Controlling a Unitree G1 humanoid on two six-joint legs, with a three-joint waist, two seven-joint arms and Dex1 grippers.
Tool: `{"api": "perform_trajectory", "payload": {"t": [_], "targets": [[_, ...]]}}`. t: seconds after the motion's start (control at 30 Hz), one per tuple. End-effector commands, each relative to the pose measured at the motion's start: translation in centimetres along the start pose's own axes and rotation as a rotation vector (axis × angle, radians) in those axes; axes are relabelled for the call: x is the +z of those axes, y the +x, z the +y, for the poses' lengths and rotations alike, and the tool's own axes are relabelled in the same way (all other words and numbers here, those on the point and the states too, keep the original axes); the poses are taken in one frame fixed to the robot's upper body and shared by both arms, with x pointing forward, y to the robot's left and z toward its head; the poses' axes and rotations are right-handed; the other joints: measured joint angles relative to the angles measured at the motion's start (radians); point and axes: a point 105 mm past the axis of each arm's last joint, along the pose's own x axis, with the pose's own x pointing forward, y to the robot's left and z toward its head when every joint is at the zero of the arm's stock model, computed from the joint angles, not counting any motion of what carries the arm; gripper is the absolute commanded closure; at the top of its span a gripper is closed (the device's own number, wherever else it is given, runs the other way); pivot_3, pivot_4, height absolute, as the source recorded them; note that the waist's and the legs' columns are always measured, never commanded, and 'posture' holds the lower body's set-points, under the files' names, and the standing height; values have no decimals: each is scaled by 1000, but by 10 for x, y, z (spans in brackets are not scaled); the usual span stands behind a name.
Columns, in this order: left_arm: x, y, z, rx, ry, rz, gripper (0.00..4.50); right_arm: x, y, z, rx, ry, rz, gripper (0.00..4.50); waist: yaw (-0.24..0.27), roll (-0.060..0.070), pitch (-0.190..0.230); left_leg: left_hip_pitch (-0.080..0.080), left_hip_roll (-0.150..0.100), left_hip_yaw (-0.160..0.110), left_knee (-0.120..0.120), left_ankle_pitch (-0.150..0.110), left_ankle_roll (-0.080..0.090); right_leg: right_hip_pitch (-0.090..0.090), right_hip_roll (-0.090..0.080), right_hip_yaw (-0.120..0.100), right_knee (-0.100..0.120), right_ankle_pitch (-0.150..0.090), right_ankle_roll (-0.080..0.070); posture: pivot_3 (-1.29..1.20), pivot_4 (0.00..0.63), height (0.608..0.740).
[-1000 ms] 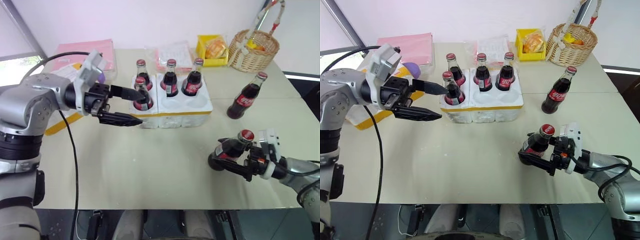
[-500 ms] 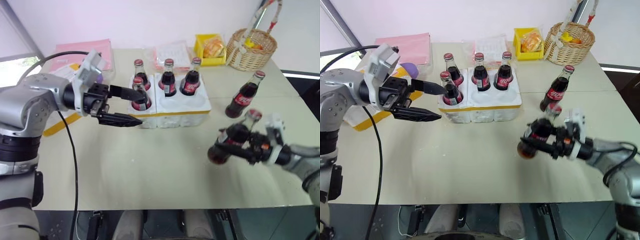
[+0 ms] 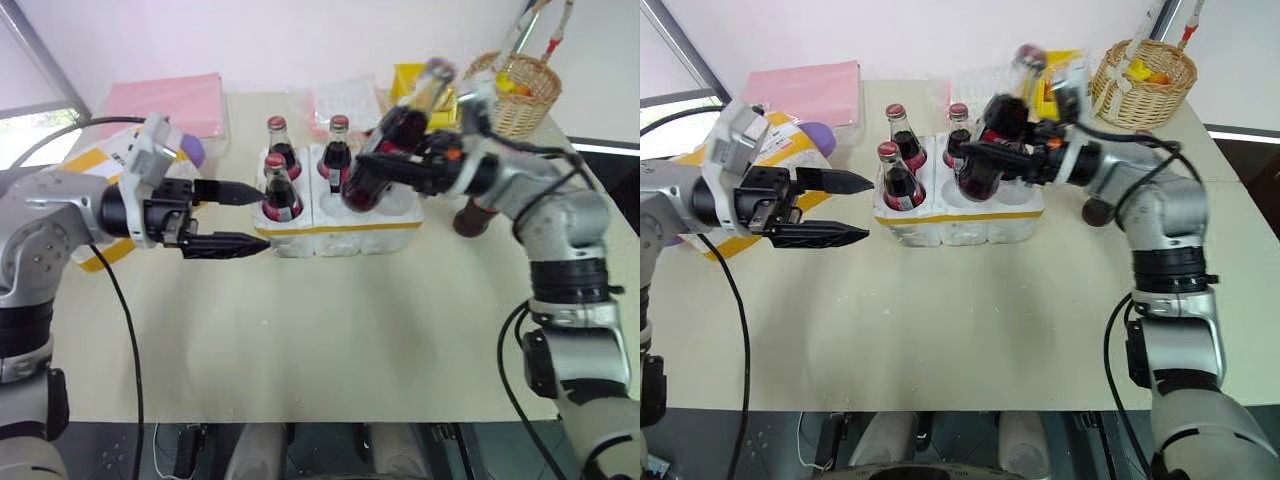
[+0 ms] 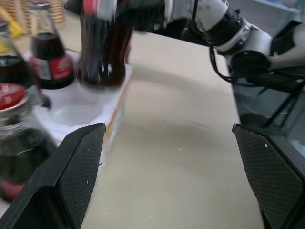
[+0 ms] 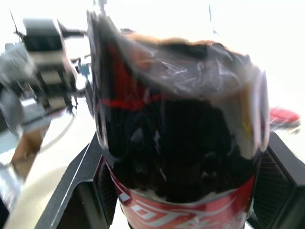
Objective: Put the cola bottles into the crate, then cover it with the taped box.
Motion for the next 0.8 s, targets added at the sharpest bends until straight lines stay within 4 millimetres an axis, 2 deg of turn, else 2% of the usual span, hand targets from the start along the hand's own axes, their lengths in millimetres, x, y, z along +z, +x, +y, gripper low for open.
{"api": "perform_trajectory", "payload": {"t": [0.03,0.13,0.3,0.57,0.63,0.7,0.8], "targets": [[11,-8,-6,39,47,-22,0,16,15,-2,15,-134,-25,1678,-3,0,0,0,0,0,0,0,0,-1,0,0,0,0,0,0,150,738],[10,-10,-8,57,44,-27,0,6,27,-10,-12,-138,-12,1678,-7,0,0,1,1,0,-1,1,-2,-1,1,0,1,1,-1,0,150,738],[9,-12,-11,78,41,-33,0,-7,37,-18,-38,-131,5,1678,-15,0,0,1,2,-1,-3,5,-8,-2,3,0,2,2,-3,0,150,738],[9,-12,-9,97,44,-39,0,-46,53,-15,-19,-175,142,1678,-28,0,0,1,2,-2,-3,5,-8,-2,3,0,2,2,-4,0,150,738],[9,-11,-9,99,48,-42,0,-48,57,-17,-48,-145,137,653,-31,-1,0,3,2,-1,-3,5,-8,-1,4,0,2,3,-4,0,150,738],[10,-11,-8,100,50,-46,0,-52,59,-15,-47,-144,146,19,-32,-1,0,3,3,-1,-4,5,-9,-1,4,0,2,3,-5,0,150,738],[10,-10,-7,98,52,-50,0,-56,55,-10,-32,-137,148,19,-30,-1,0,4,4,-2,-4,6,-9,-1,5,0,3,3,-5,0,150,738]]}}
